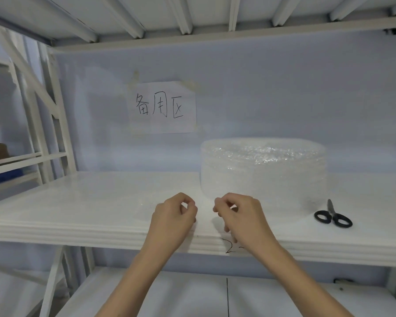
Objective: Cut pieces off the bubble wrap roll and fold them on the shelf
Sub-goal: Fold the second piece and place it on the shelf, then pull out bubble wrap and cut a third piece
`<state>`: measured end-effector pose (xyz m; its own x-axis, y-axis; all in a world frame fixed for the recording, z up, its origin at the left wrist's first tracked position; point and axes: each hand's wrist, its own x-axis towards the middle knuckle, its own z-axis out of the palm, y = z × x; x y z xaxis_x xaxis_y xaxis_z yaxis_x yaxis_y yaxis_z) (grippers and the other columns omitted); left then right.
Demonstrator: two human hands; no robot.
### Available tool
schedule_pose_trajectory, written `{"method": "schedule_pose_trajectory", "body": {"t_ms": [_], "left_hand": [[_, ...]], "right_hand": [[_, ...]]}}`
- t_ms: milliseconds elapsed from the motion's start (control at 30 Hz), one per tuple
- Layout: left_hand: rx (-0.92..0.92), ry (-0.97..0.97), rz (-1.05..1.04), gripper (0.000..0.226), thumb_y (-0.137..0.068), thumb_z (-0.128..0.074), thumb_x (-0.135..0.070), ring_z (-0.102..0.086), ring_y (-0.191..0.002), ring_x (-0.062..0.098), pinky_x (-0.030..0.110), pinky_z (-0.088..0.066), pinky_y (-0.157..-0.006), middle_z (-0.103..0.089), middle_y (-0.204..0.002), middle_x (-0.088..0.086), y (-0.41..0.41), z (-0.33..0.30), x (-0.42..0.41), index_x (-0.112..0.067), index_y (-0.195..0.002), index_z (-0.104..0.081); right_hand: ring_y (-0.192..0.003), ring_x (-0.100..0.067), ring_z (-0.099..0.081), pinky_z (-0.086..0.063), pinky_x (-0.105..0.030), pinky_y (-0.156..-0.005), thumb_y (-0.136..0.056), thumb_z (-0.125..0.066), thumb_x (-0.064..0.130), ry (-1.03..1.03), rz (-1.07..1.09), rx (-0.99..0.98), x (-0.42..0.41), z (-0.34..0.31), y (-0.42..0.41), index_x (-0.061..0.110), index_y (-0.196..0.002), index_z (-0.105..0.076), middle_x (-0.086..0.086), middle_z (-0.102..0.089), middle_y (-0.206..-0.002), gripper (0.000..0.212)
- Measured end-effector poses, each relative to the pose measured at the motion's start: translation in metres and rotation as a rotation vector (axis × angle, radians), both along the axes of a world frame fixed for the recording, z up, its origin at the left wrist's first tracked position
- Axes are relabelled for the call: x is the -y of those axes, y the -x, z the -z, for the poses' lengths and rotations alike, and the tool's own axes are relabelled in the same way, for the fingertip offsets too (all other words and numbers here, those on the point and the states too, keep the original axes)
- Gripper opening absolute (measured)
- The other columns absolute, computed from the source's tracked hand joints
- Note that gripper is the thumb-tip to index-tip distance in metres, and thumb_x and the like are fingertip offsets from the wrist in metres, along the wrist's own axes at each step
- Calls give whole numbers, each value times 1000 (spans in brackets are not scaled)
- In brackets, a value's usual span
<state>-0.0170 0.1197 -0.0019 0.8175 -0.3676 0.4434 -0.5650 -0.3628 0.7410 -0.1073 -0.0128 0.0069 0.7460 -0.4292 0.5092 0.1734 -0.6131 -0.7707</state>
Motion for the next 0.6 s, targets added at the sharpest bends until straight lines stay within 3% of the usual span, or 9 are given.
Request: {"method": "schedule_pose_trajectory", "body": {"t_ms": [67, 100, 133, 200, 300, 400, 500, 600], "left_hand": [[-6, 14, 44, 15, -89, -53, -25, -52, -48, 1, 22, -36, -51, -73, -66, -1, 7, -1, 15, -25, -80, -65], [-10, 21, 60, 15, -88, -54, -26, -51, -49, 2, 22, -36, -52, -73, -67, 0, 10, -1, 23, -25, -78, -65], [-13, 29, 75, 15, -88, -55, -28, -52, -52, 3, 23, -38, -54, -73, -70, 0, 13, -1, 31, -25, -77, -65], [-25, 57, 111, 15, -88, -57, -32, -57, -63, 8, 24, -41, -59, -72, -76, -5, 21, 1, 47, -27, -78, -66], [-67, 103, 194, 12, -87, -60, -37, -62, -72, 3, 21, -45, -66, -71, -87, -13, 35, 6, 70, -28, -85, -69], [-106, 115, 254, 20, -87, -62, -43, -63, -76, -2, 15, -45, -66, -71, -94, -15, 45, 9, 89, -29, -99, -69], [-108, 125, 295, 21, -87, -64, -40, -59, -66, -5, 6, -43, -61, -70, -92, -16, 48, 9, 102, -26, -103, -68], [-86, 110, 311, 15, -87, -66, -33, -54, -60, -3, 7, -44, -61, -70, -92, -16, 48, 10, 109, -25, -99, -69]], "right_hand": [[-45, -8, -45, -37, -17, -45, -88, -55, 26, 72, 117, 30, 19, 0, 24, 4, -62, -63, -7, -63, -59, 35], [-47, -12, -45, -40, -24, -49, -87, -54, 30, 108, 202, 38, 33, 1, 34, 4, -59, -60, -7, -61, -57, 39], [-50, -19, -47, -43, -33, -53, -86, -51, 34, 151, 307, 34, 48, 1, 44, 4, -57, -56, -8, -59, -55, 42], [-57, -29, -51, -41, -36, -53, -85, -48, 37, 270, 551, -42, 83, 3, 63, 6, -59, -51, -7, -55, -53, 41], [-66, -30, -54, -43, -34, -59, -86, -46, 36, 419, 798, -232, 131, 7, 85, 15, -66, -56, -2, -58, -72, 30], [-75, -30, -53, -44, -36, -66, -89, -45, 37, 419, 845, -387, 159, 13, 93, 15, -73, -57, -6, -54, -87, 30], [-73, -30, -50, -41, -34, -64, -89, -48, 38, 379, 801, -455, 167, 13, 95, 18, -62, -45, -7, -51, -85, 34], [-72, -29, -51, -36, -31, -57, -80, -58, 39, 337, 763, -559, 169, 1, 93, 16, -60, -45, -6, -51, -81, 33]]}}
